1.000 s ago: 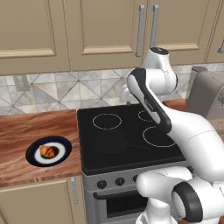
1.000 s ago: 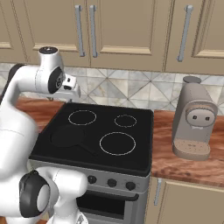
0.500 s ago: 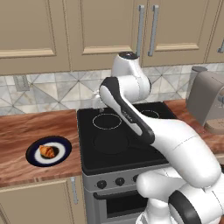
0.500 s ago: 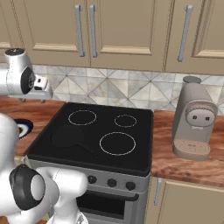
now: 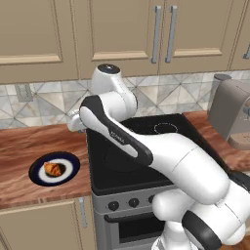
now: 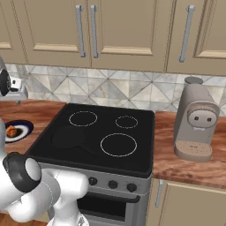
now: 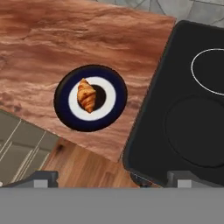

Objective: Pick the croissant and place it on the pan. Then turn on the stove to warm the croissant.

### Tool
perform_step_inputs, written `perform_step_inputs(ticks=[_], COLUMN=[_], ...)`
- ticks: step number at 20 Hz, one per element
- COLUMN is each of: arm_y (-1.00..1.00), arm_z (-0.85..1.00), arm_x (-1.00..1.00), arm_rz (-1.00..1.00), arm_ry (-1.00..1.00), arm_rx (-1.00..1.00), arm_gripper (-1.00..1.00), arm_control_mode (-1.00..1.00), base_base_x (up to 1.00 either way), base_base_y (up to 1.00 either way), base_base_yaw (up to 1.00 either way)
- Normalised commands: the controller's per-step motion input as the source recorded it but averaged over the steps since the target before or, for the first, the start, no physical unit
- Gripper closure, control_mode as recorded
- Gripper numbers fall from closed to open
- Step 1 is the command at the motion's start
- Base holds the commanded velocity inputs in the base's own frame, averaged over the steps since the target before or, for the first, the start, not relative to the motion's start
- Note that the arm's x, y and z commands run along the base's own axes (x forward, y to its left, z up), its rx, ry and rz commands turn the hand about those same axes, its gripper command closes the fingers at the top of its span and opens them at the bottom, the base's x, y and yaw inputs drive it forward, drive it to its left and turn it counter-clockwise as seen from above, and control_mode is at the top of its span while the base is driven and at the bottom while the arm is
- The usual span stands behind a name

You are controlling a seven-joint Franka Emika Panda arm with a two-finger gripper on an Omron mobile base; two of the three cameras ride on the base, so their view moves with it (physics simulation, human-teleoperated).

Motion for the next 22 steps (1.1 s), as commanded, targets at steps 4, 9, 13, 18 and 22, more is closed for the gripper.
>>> perform_step_inputs(ticks=[4, 9, 13, 18, 22], arm_y=[0.96, 0.61, 0.16, 0.11, 0.16], arm_z=[-0.06, -0.19, -0.48, -0.31, -0.04], arm_x=[0.00, 0.00, 0.00, 0.04, 0.14], arm_rz=[0.27, 0.27, 0.22, 0.10, 0.06], arm_ry=[0.01, 0.06, 0.10, 0.01, 0.00], arm_rx=[0.03, 0.06, -0.01, -0.13, -0.05], arm_gripper=[-1.00, -1.00, -1.00, -1.00, -1.00], arm_control_mode=[-1.00, -1.00, -1.00, -1.00, -1.00], base_base_x=[0.00, 0.00, 0.00, 0.00, 0.00], base_base_y=[0.00, 0.00, 0.00, 0.00, 0.00], base_base_yaw=[0.00, 0.00, 0.00, 0.00, 0.00])
